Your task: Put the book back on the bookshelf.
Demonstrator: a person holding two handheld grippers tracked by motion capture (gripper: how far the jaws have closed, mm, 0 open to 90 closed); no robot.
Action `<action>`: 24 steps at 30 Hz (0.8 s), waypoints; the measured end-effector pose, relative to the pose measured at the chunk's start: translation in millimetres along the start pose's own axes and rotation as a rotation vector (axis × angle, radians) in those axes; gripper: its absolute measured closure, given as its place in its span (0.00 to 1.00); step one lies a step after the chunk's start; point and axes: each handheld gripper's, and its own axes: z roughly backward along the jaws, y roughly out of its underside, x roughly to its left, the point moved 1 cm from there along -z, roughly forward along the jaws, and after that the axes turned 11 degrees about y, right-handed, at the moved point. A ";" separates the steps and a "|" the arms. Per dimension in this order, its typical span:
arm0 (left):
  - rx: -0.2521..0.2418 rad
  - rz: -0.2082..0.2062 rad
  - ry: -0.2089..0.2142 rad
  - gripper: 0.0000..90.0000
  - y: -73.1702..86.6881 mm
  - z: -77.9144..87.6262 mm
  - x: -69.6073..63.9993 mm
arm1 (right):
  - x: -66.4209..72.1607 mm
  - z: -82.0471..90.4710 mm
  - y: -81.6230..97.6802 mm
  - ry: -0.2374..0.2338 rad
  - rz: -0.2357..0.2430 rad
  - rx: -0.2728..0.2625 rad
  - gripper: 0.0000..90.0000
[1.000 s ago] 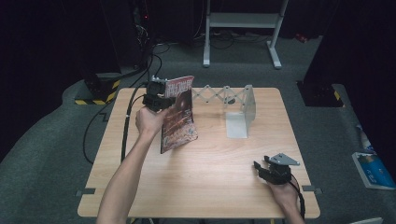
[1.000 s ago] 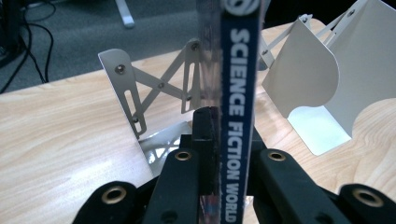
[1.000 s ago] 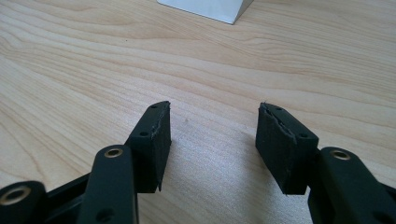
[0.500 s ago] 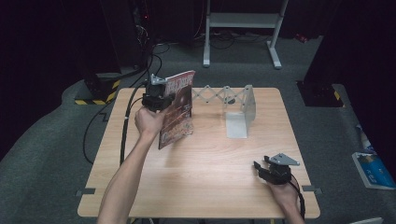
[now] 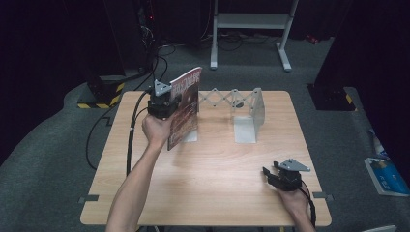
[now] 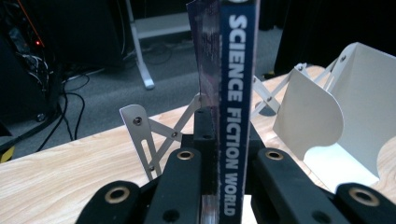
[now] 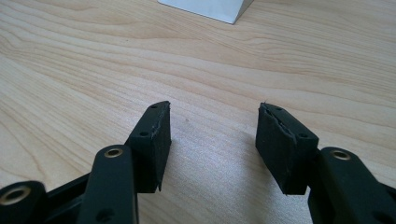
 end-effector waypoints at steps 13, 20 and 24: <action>-0.021 0.010 0.024 0.93 18.7 -2.3 4.1 | -0.1 -0.4 0.1 0.000 0.004 -0.004 0.50; 0.027 0.029 0.032 0.92 19.9 0.1 9.4 | 0.0 -0.4 0.0 -0.001 0.003 -0.003 0.50; 0.059 0.035 0.036 0.92 18.3 1.1 11.4 | 0.0 -0.4 0.0 -0.001 0.003 -0.003 0.50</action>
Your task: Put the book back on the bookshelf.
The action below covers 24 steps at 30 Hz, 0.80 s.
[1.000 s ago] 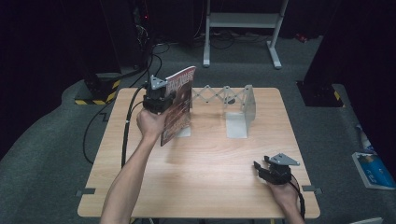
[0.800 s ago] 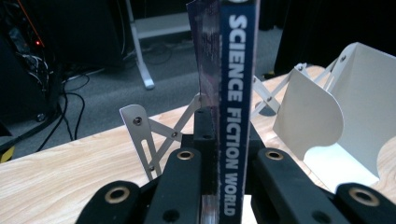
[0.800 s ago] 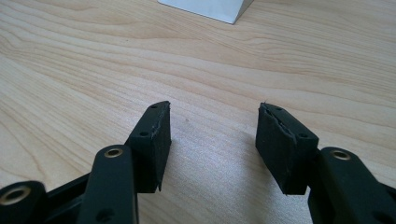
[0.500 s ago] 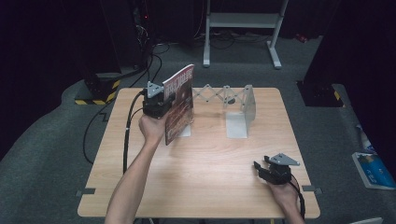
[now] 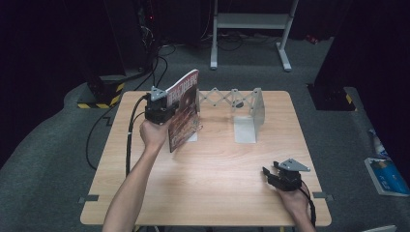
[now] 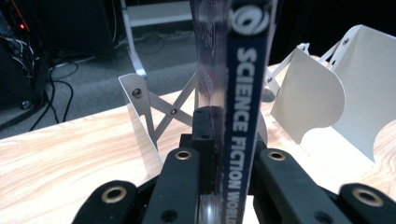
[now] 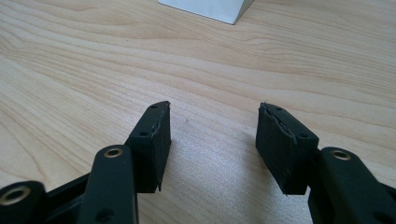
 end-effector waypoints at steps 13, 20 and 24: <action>0.102 0.059 -0.007 0.90 -6.1 2.2 7.3 | 0.0 0.0 0.0 0.000 0.001 0.000 0.50; 0.118 0.065 -0.010 0.93 -7.0 5.2 8.2 | 0.0 0.0 0.0 0.000 0.001 0.000 0.50; 0.082 0.026 -0.017 0.93 -3.5 6.0 2.5 | 0.1 0.0 0.0 0.000 -0.001 0.000 0.50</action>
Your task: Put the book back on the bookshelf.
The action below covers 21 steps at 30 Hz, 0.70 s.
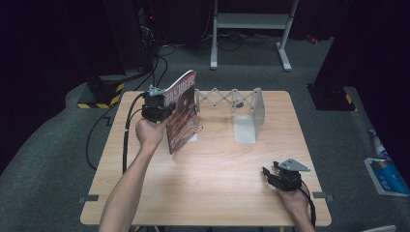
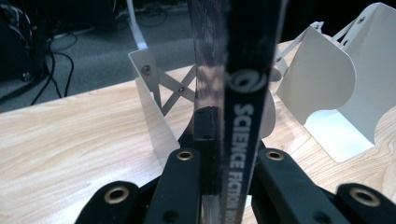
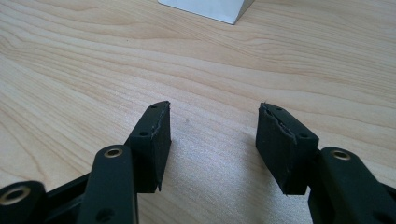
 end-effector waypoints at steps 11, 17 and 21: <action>-0.076 -0.014 0.002 0.94 2.9 2.6 -1.0 | 0.1 0.0 0.0 0.000 0.000 0.000 0.50; -0.107 -0.024 0.002 0.94 5.1 0.8 -4.6 | 0.0 0.0 0.0 0.001 0.000 -0.001 0.50; -0.134 -0.032 -0.006 0.94 8.8 -1.1 -5.7 | 0.0 0.0 0.0 0.001 0.000 -0.001 0.50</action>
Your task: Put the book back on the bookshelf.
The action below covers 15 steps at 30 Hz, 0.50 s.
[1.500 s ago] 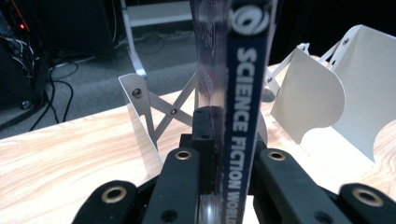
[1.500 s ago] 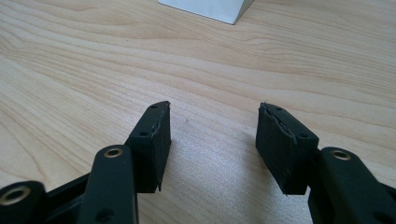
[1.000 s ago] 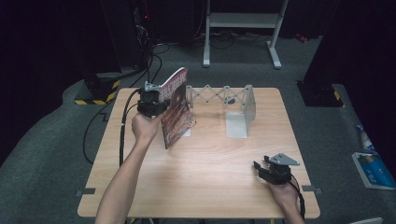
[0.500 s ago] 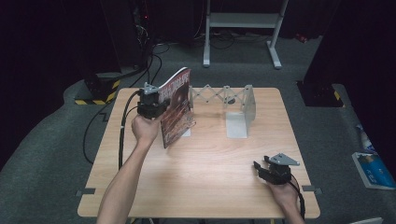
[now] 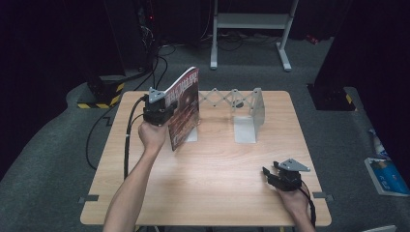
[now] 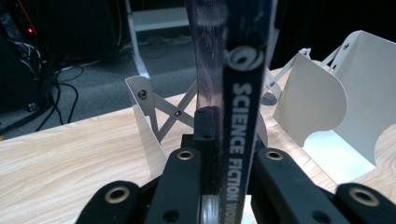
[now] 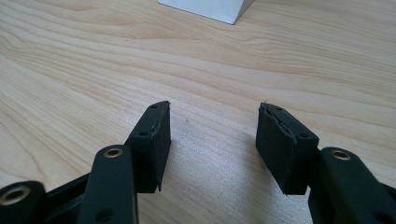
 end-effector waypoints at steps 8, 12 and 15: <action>-0.021 -0.008 -0.019 0.93 4.6 -1.4 0.2 | 0.0 0.0 0.0 0.000 0.000 0.000 0.50; -0.016 0.000 -0.018 0.93 7.1 -2.7 1.8 | 0.0 0.0 0.0 0.000 0.000 0.000 0.50; -0.013 -0.010 -0.021 0.93 7.6 -2.6 2.7 | 0.1 0.1 0.0 0.000 -0.001 0.001 0.50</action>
